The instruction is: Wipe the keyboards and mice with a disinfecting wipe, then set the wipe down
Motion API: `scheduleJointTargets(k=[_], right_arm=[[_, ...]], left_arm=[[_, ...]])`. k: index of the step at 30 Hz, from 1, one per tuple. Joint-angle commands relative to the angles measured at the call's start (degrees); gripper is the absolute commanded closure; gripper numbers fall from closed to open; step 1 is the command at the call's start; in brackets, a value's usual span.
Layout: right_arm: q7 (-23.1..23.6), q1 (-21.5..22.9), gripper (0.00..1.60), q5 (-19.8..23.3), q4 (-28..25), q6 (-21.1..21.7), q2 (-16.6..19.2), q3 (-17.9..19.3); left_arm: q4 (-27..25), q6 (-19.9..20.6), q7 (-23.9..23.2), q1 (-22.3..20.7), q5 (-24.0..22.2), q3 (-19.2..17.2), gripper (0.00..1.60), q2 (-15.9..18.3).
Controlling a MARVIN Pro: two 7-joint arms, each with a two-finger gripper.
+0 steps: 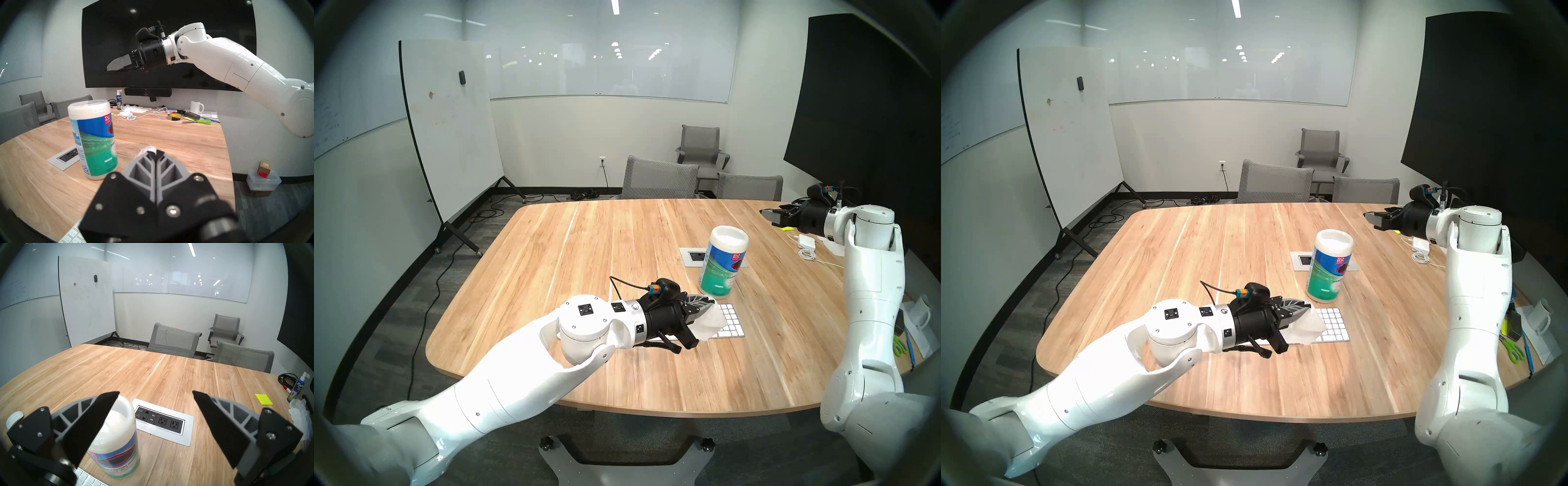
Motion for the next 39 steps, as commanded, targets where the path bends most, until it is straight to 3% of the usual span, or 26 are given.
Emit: scheduleJointTargets(k=[1,12,31,39], right_arm=[[-0.05,0.94,0.00,0.06,-1.21,-0.07,0.19,-0.05],[-0.04,0.94,0.00,0.05,-1.21,-0.07,0.18,-0.05],[-0.04,0.94,0.00,0.04,-1.21,-0.07,0.17,-0.04],[-0.03,0.94,0.00,0.03,-1.21,-0.07,0.17,-0.04]], left_arm=[[-0.60,1.17,-0.77,-1.78,-1.22,-0.80,1.60,-1.08],[-0.07,4.38,-0.91,-1.75,-4.47,-2.34,1.60,-2.19],[0.41,9.16,-1.54,-3.65,-6.02,-2.70,1.60,-2.89],[-0.19,7.61,-0.89,-3.19,-4.48,-2.21,1.60,-2.56]])
